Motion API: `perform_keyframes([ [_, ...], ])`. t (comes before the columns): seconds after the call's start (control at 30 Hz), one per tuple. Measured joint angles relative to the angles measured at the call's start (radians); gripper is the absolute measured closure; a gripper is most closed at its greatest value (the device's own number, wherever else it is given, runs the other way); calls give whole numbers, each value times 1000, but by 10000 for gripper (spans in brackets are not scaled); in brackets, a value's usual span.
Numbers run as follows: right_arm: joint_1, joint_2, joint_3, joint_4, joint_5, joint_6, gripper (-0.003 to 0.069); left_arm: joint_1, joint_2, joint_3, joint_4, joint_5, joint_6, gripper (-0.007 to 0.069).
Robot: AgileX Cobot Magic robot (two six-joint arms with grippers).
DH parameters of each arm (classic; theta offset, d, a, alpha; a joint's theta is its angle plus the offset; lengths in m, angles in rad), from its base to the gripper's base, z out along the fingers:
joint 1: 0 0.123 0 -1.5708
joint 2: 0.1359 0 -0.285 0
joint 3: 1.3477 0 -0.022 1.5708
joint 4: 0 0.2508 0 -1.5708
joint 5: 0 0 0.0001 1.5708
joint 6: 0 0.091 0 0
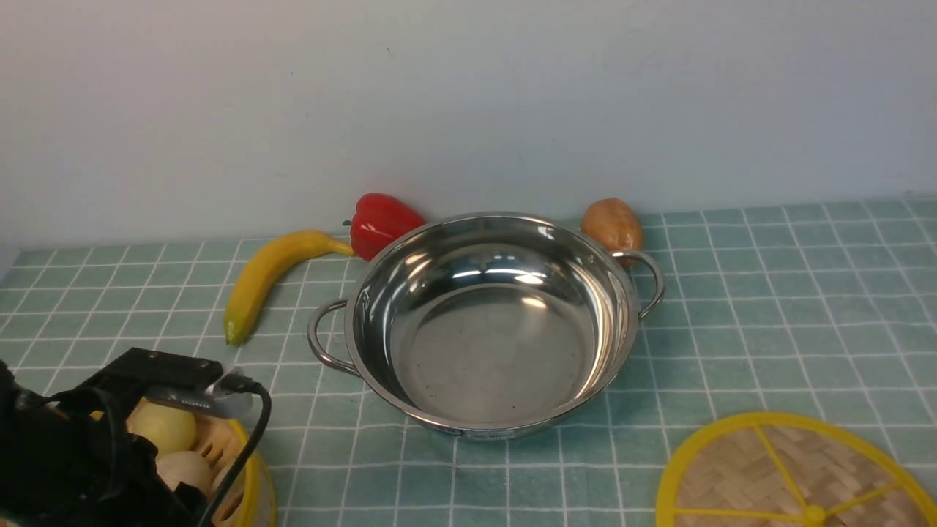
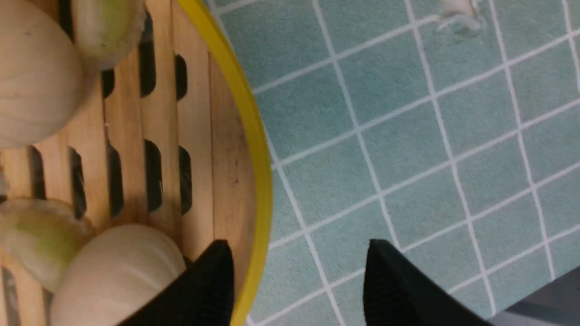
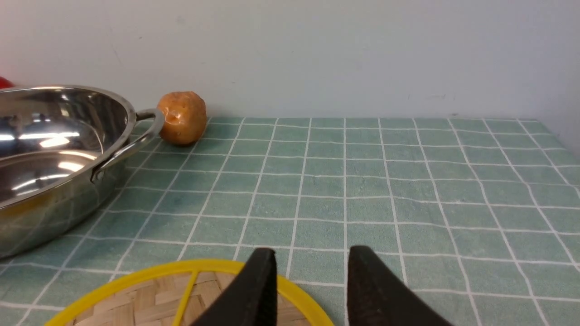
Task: Place the steamer in the pot on the blue tablecloth, and put the lid on the steamer.
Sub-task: 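Grasp the rim of the steamer basket holding the buns with the left gripper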
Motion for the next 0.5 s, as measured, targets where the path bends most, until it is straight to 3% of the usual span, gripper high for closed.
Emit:
perform_keyframes([
  [0.5,0,0,0,0,0,0,416,-34,253,-1,-19,-102,1,256],
])
